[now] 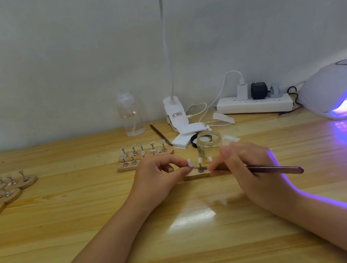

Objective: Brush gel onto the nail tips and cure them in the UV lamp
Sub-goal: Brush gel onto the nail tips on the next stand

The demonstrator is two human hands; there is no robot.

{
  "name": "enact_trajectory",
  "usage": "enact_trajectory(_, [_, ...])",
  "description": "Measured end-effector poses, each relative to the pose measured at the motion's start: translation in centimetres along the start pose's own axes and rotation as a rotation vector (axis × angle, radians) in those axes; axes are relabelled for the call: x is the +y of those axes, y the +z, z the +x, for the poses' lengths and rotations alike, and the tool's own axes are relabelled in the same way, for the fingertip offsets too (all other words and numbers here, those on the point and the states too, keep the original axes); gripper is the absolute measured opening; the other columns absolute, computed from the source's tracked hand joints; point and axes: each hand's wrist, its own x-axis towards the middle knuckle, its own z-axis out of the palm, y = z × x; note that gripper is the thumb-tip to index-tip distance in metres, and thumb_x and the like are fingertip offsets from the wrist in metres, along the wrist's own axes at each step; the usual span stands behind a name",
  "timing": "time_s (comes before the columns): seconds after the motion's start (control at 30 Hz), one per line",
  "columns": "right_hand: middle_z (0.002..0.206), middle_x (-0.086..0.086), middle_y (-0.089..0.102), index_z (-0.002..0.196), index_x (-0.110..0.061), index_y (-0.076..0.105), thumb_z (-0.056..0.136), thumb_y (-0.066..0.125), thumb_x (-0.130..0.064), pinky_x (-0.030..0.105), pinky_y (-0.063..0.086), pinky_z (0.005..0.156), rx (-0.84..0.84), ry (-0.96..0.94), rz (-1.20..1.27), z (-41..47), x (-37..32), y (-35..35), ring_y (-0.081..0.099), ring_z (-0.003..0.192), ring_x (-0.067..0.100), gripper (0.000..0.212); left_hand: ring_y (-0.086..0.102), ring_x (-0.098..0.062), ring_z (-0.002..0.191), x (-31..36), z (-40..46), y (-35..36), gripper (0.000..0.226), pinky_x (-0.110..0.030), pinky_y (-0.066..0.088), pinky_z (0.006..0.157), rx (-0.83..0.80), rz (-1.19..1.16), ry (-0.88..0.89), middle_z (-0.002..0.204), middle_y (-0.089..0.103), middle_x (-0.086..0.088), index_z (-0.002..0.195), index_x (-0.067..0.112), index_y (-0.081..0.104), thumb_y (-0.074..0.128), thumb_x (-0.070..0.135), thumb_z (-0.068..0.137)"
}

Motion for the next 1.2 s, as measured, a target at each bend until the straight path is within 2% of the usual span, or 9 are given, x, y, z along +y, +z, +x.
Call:
enact_trajectory(0.1, [0.071,-0.014,0.066,0.079,-0.018,0.071,0.091,0.037,-0.036,0.021,0.047,0.068,-0.013,0.021,-0.034,0.07,-0.04,-0.02,0.061,0.072,0.002,0.041,0.044,-0.001,0.053,-0.03,0.02,0.01,0.014,-0.006,0.034,0.051,-0.003,-0.005,0.005,0.055,0.061,0.024,0.07,0.021,0.071,0.077,0.008,0.069])
enact_trajectory(0.2, [0.066,-0.015,0.064,0.072,-0.015,0.072,0.092,0.036,-0.033,0.012,0.042,0.068,-0.015,-0.01,0.006,-0.01,-0.02,0.03,0.06,0.067,-0.004,0.044,0.043,-0.001,0.053,-0.17,0.0,0.03,0.012,-0.006,0.034,0.051,0.0,-0.014,-0.006,0.056,0.061,0.024,0.07,0.018,0.072,0.077,0.007,0.069])
enact_trajectory(0.33, [0.071,-0.015,0.065,0.08,-0.019,0.072,0.091,0.036,-0.037,0.025,0.047,0.068,-0.007,0.029,-0.049,0.09,0.02,0.01,0.06,0.072,0.002,0.041,0.043,-0.002,0.054,-0.29,0.06,0.04,0.013,-0.006,0.035,0.052,0.007,-0.022,-0.004,0.059,0.063,0.02,0.068,0.021,0.072,0.077,0.009,0.068])
enact_trajectory(0.47, [0.067,-0.017,0.063,0.072,-0.015,0.072,0.092,0.036,-0.034,0.012,0.041,0.069,-0.015,-0.011,-0.017,-0.03,-0.06,0.03,0.058,0.068,-0.005,0.045,0.043,-0.002,0.054,-0.33,0.11,0.03,0.017,-0.007,0.035,0.051,0.007,-0.013,0.006,0.058,0.062,0.02,0.065,0.025,0.07,0.077,0.009,0.068])
enact_trajectory(0.57, [0.073,-0.015,0.065,0.08,-0.018,0.072,0.09,0.037,-0.038,0.022,0.046,0.069,-0.009,0.028,-0.06,0.03,-0.01,0.02,0.059,0.073,0.001,0.041,0.043,-0.002,0.053,-0.34,0.11,0.0,0.017,-0.007,0.035,0.051,0.006,-0.006,0.0,0.058,0.062,0.018,0.066,0.025,0.07,0.077,0.01,0.068])
enact_trajectory(0.7, [0.066,-0.014,0.065,0.073,-0.017,0.071,0.092,0.037,-0.034,0.011,0.04,0.07,-0.043,-0.017,-0.028,0.01,-0.12,0.05,0.059,0.068,-0.006,0.042,0.043,-0.001,0.051,-0.11,-0.04,0.06,0.018,-0.006,0.034,0.048,0.01,-0.01,-0.016,0.052,0.06,0.02,0.067,0.025,0.07,0.077,0.009,0.069])
enact_trajectory(0.83, [0.074,-0.014,0.066,0.081,-0.018,0.071,0.091,0.037,-0.037,0.021,0.045,0.069,-0.028,0.029,-0.056,0.16,-0.01,0.02,0.06,0.073,0.001,0.041,0.043,0.0,0.048,0.0,-0.01,0.11,0.019,-0.006,0.034,0.047,0.013,-0.01,-0.038,0.046,0.055,0.021,0.066,0.026,0.069,0.077,0.009,0.07])
enact_trajectory(0.97, [0.066,-0.015,0.064,0.072,-0.017,0.071,0.092,0.036,-0.035,0.013,0.042,0.07,-0.039,-0.003,-0.014,-0.02,-0.09,0.0,0.06,0.068,-0.005,0.043,0.042,0.001,0.047,0.04,-0.11,0.09,0.021,-0.006,0.033,0.045,0.011,-0.012,-0.044,0.045,0.055,0.02,0.065,0.027,0.068,0.077,0.009,0.07])
enact_trajectory(1.2, [0.067,-0.014,0.067,0.073,-0.02,0.07,0.09,0.04,-0.036,0.016,0.043,0.073,-0.051,0.01,-0.026,-0.02,-0.07,0.03,0.061,0.07,-0.003,0.039,0.042,0.001,0.044,-0.04,-0.03,0.11,0.02,-0.006,0.031,0.044,0.008,-0.022,-0.06,0.043,0.054,0.019,0.064,0.028,0.069,0.077,0.01,0.07])
